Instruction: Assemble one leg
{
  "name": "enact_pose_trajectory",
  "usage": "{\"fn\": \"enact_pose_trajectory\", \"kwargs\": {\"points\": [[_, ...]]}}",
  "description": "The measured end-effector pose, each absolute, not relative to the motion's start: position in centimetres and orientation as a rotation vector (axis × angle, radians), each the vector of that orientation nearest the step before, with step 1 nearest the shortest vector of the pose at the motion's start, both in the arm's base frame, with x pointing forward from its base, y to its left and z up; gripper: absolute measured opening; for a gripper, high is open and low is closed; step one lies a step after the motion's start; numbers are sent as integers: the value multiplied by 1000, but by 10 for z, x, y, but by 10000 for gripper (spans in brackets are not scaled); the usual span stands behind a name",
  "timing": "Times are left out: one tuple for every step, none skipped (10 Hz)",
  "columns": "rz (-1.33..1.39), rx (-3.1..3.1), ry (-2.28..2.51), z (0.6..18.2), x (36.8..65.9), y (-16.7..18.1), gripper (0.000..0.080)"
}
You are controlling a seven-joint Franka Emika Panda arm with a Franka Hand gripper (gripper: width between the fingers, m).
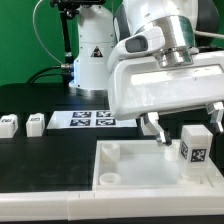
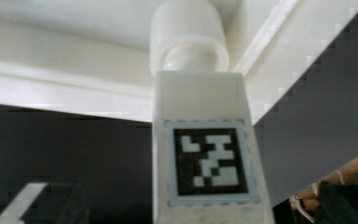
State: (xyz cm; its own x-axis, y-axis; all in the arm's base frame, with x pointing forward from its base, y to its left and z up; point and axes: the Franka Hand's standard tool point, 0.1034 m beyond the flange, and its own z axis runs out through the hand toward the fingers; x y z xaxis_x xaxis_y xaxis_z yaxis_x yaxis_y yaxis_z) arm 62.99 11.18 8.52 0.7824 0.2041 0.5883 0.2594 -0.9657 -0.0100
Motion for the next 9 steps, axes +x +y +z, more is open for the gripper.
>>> {"fn": "enact_pose_trajectory", "kwargs": {"points": [[-935,-2880,-375,85,630,112,649],[-935,-2880,-375,85,630,112,649],[-934,-2880,-375,85,630,112,649],[-888,-2890,-357,85,632,112,649],[-865,-2893,-332,89,636,113,649],[-780,-2907,-310,91,639,114,649],[-780,-2908,-295,97,648,109,649],[-615,-2929,-253,91,644,112,649],[-446,-2946,-248,90,645,114,649]]}}
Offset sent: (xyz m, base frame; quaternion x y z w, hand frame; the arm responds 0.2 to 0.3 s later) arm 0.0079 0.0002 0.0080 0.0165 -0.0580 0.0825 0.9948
